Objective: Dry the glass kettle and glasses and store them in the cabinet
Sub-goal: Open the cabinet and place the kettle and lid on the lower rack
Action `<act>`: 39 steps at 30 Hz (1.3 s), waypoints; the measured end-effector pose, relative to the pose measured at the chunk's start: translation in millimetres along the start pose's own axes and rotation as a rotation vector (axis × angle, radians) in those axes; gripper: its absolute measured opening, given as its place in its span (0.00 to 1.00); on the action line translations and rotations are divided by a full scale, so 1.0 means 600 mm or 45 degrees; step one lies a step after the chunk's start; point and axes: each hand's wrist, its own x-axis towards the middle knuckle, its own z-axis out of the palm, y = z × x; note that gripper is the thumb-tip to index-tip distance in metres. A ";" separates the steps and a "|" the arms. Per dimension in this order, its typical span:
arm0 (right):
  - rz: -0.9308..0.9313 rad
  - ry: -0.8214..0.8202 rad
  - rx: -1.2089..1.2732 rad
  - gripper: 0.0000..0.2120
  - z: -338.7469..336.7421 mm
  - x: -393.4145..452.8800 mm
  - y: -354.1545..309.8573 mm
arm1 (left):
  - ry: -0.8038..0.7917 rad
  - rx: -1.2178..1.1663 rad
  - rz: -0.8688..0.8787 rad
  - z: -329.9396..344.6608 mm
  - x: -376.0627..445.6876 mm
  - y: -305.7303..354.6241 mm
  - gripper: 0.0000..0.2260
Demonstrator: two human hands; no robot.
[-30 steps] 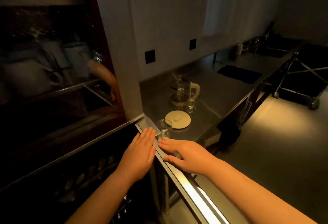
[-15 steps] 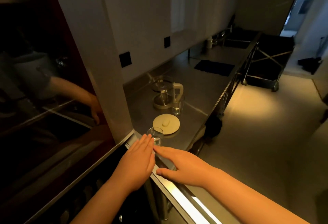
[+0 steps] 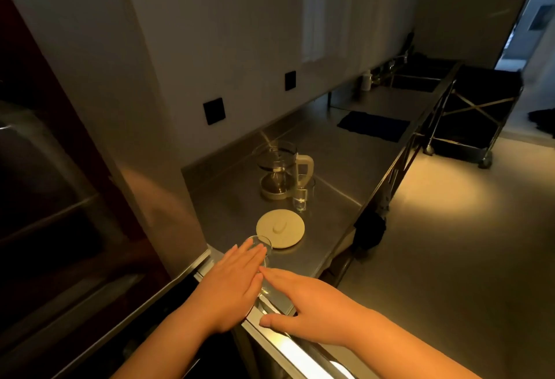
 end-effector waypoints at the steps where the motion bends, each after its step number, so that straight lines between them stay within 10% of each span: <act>1: -0.006 -0.002 0.010 0.39 0.000 0.002 0.002 | 0.002 -0.007 -0.004 0.000 0.003 -0.002 0.23; 25: 0.504 0.114 -0.273 0.30 0.006 0.178 0.245 | -0.547 0.318 -0.186 0.039 0.317 -0.010 0.29; 39: 0.611 0.058 -0.221 0.31 0.003 0.219 0.391 | -0.425 0.182 -0.155 0.125 0.440 -0.069 0.27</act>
